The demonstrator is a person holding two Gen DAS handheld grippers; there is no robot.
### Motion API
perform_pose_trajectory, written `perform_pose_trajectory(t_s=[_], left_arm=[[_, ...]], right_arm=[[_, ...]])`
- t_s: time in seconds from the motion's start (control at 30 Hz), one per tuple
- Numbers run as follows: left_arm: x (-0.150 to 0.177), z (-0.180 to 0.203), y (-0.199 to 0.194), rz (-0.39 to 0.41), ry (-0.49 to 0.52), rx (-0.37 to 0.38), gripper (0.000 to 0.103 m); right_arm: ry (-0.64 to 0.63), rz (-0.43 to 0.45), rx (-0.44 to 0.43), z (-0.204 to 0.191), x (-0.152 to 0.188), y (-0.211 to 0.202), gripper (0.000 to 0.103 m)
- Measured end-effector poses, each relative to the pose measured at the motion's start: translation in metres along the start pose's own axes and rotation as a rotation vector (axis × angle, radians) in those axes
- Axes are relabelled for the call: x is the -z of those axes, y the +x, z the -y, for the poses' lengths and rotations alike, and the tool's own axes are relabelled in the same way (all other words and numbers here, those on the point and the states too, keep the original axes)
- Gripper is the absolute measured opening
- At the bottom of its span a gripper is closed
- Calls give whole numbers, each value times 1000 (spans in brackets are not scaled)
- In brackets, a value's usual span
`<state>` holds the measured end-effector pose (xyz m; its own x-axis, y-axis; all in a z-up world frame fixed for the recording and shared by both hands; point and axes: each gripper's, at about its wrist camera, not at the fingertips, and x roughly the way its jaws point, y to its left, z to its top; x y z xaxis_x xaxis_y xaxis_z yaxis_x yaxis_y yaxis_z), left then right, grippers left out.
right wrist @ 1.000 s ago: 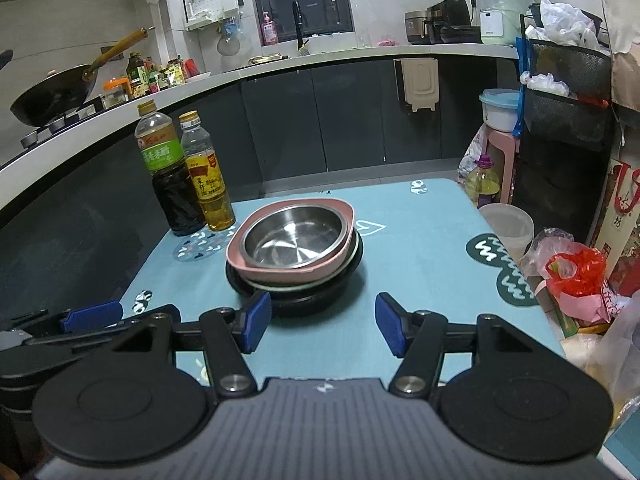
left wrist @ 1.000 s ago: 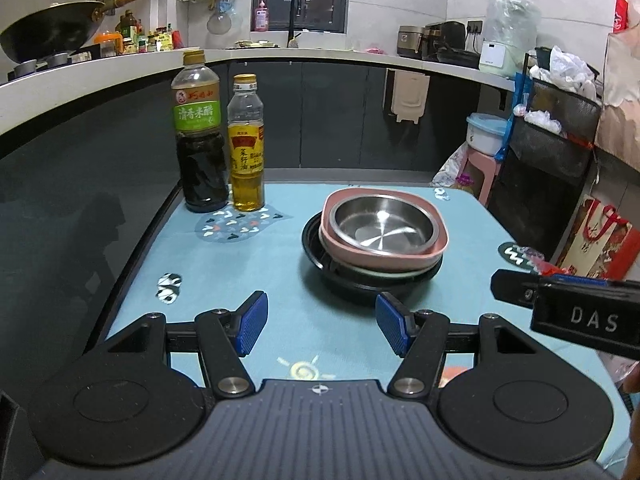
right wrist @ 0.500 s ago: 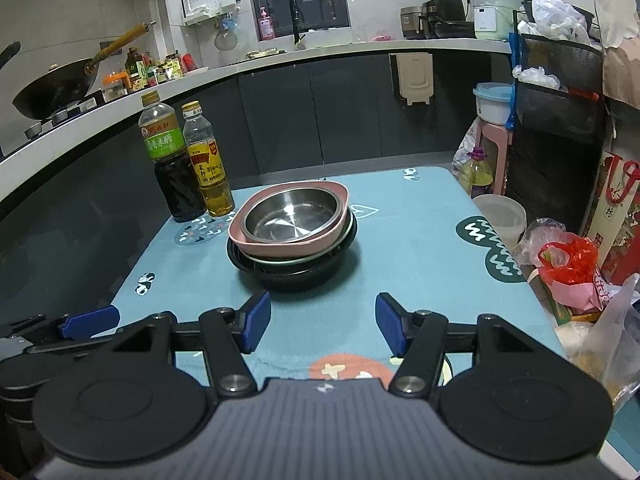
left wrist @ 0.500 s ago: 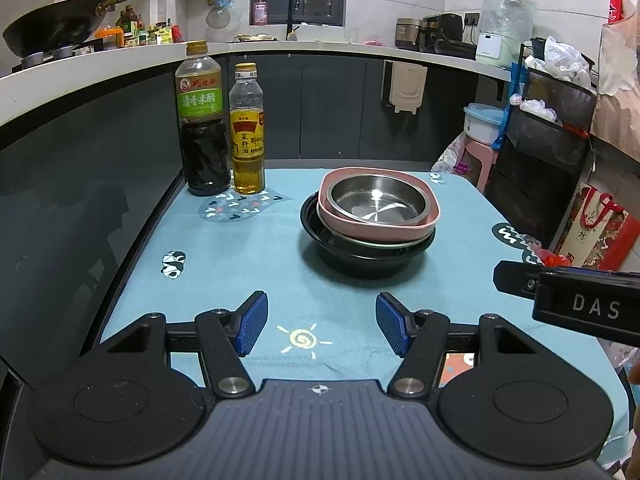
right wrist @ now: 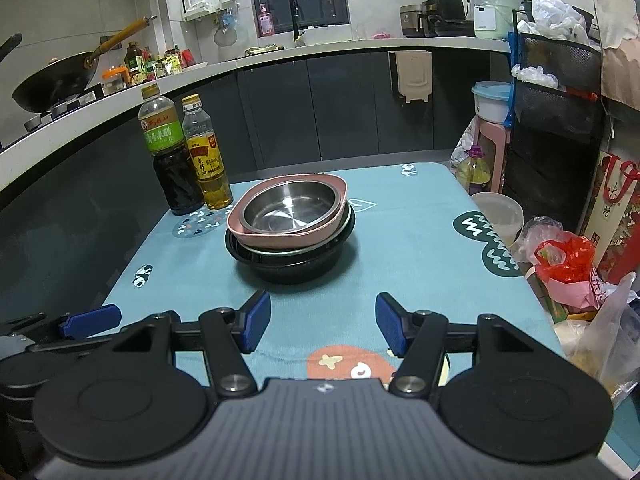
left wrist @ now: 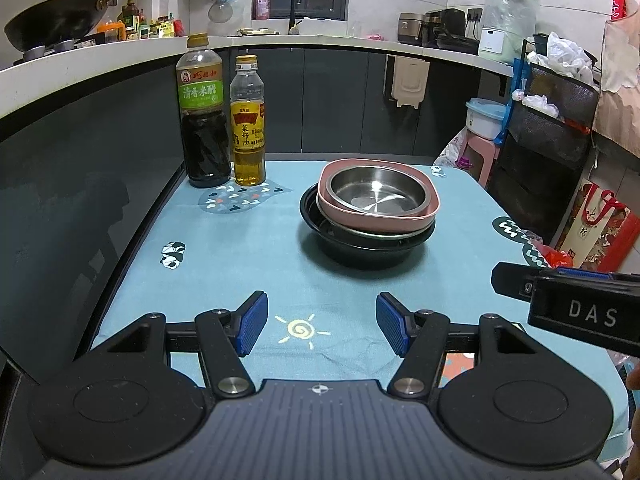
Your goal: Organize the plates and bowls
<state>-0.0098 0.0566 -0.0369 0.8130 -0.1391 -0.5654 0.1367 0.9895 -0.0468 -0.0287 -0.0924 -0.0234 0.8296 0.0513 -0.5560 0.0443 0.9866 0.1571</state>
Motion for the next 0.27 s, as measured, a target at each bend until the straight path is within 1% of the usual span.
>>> perform_pose_trajectory(t_s=[0.27], left_arm=[[0, 2, 0, 0, 2, 3, 57]], right_arm=[[-3, -5, -1, 1, 1, 2, 53]])
